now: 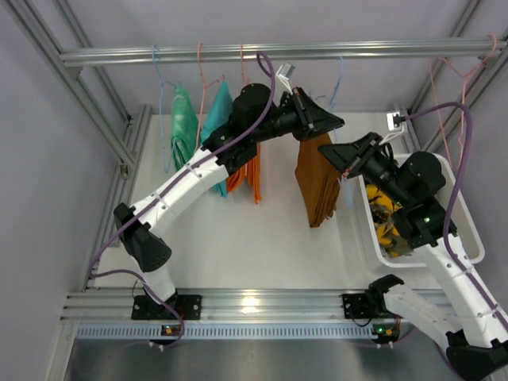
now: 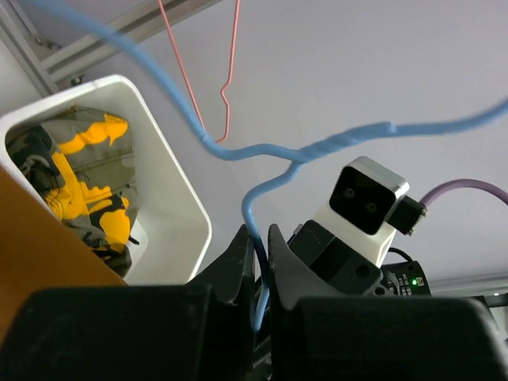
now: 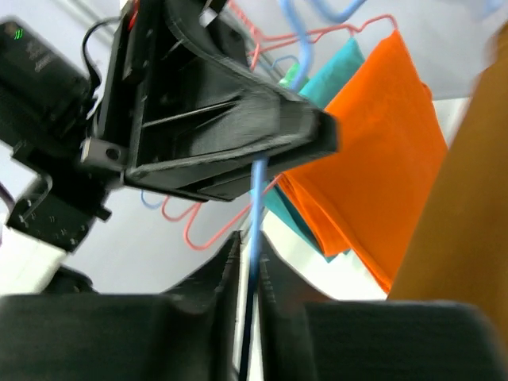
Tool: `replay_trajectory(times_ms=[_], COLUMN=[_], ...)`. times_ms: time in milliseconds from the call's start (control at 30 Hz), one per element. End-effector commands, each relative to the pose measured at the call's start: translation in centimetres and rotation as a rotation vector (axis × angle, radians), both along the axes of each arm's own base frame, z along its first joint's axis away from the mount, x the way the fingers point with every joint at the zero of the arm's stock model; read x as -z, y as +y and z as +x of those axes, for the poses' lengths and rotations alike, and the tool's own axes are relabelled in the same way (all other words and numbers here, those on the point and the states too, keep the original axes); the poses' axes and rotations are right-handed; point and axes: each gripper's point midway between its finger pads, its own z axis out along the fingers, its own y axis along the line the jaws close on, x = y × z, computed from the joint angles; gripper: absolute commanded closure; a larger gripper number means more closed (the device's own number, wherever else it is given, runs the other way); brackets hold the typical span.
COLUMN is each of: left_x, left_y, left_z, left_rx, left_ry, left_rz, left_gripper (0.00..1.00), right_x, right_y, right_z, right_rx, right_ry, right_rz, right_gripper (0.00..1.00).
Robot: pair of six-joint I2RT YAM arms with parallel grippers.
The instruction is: Remove the trousers from the hanger
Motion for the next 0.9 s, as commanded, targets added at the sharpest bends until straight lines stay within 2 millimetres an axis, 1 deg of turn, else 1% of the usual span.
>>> replay_trajectory(times_ms=[0, 33, 67, 100, 167, 200, 233, 267, 300, 333, 367, 400, 433, 467, 500, 533, 567, 600, 633, 667, 700, 733, 767, 800, 833, 867], left_x=[-6.6, -6.8, -7.0, -6.9, -7.4, -7.0, -7.4, -7.2, -7.3, -7.3, -7.5, -7.6, -8.0, -8.3, -8.6, -8.9, -9.3, -9.7, -10.0, -10.8, -11.2, -11.6, -12.1, -13.0, -13.5, -14.0], left_y=[1.0, 1.0, 1.1, 1.2, 1.7, 1.9, 2.4, 2.6, 3.0, 3.4, 3.6, 3.9, 4.1, 4.3, 4.4, 4.5, 4.6, 4.7, 4.8, 5.0, 5.1, 5.2, 5.4, 5.7, 5.8, 6.0], left_z=[-0.7, -0.9, -1.1, -1.2, -1.6, -1.4, -1.6, -1.6, -1.4, -1.5, -1.7, -1.6, -1.8, -2.0, -2.1, -2.3, -2.4, -2.7, -2.8, -3.0, -3.2, -3.3, -3.5, -3.7, -3.9, -4.0], left_rx=[-0.021, -0.014, -0.007, -0.002, 0.011, 0.008, 0.005, 0.005, 0.001, -0.003, -0.001, -0.004, -0.002, 0.002, 0.005, 0.009, 0.012, 0.017, 0.021, 0.022, 0.023, 0.022, 0.022, 0.021, 0.02, 0.02], left_ry=[-0.142, -0.144, -0.145, -0.146, -0.151, -0.148, -0.152, -0.15, -0.15, -0.151, -0.153, -0.158, -0.161, -0.165, -0.17, -0.17, -0.173, -0.178, -0.179, -0.187, -0.188, -0.195, -0.202, -0.217, -0.224, -0.232], left_rz=[-0.163, -0.166, -0.172, -0.173, -0.181, -0.176, -0.181, -0.177, -0.175, -0.174, -0.176, -0.178, -0.184, -0.192, -0.197, -0.205, -0.212, -0.22, -0.225, -0.239, -0.244, -0.252, -0.26, -0.274, -0.281, -0.289], left_gripper=[0.98, 1.0, 1.0, 1.0, 1.0, 1.0, 1.0, 1.0, 1.0, 1.0, 1.0, 1.0, 1.0, 1.0, 1.0, 1.0, 1.0, 1.0, 1.0, 1.0, 1.0, 1.0, 1.0, 1.0, 1.0, 1.0], right_x=[-4.0, -3.8, -3.5, -3.5, -3.8, -3.9, -4.4, -4.7, -5.0, -5.8, -6.1, -6.2, -6.1, -5.6, -5.4, -3.8, -3.1, -2.8, -1.1, -0.9, 0.0, 1.7, 2.5, 3.0, 4.9, 5.3], right_y=[1.2, 1.3, 1.3, 1.1, 0.6, -0.2, -0.8, -1.6, -2.6, -3.2, -4.1, -5.0, -5.7, -6.8, -7.6, -8.1, -8.5, -8.9, -9.0, -9.5, -9.6, -9.6, -9.8, -9.9, -9.6, -9.5], right_z=[-2.8, -2.8, -2.7, -2.7, -2.8, -2.7, -2.8, -2.6, -3.0, -3.5, -3.4, -4.1, -4.2, -3.8, -4.3, -4.0, -4.0, -4.8, -4.6, -5.2, -5.3, -4.9, -4.9, -5.3, -5.0, -5.5], right_rx=[-0.107, -0.111, -0.108, -0.096, -0.071, -0.023, 0.009, 0.057, 0.096, 0.123, 0.173, 0.202, 0.232, 0.295, 0.326, 0.341, 0.356, 0.361, 0.355, 0.366, 0.365, 0.365, 0.366, 0.363, 0.344, 0.334], right_ry=[-0.192, -0.193, -0.186, -0.204, -0.232, -0.258, -0.287, -0.294, -0.337, -0.375, -0.424, -0.444, -0.453, -0.459, -0.461, -0.424, -0.432, -0.449, -0.432, -0.456, -0.454, -0.433, -0.43, -0.442, -0.424, -0.441], right_rz=[0.033, 0.027, 0.015, -0.002, -0.028, -0.06, -0.072, -0.087, -0.13, -0.147, -0.201, -0.221, -0.25, -0.302, -0.319, -0.363, -0.405, -0.415, -0.446, -0.465, -0.484, -0.513, -0.535, -0.541, -0.566, -0.562], right_gripper=[0.85, 0.79, 0.71, 0.52, 0.33, 0.18, 0.13, 0.07, 0.05, 0.05, 0.05, 0.05, 0.05, 0.05, 0.05, 0.06, 0.06, 0.06, 0.06, 0.06, 0.06, 0.06, 0.05, 0.05, 0.05, 0.04])
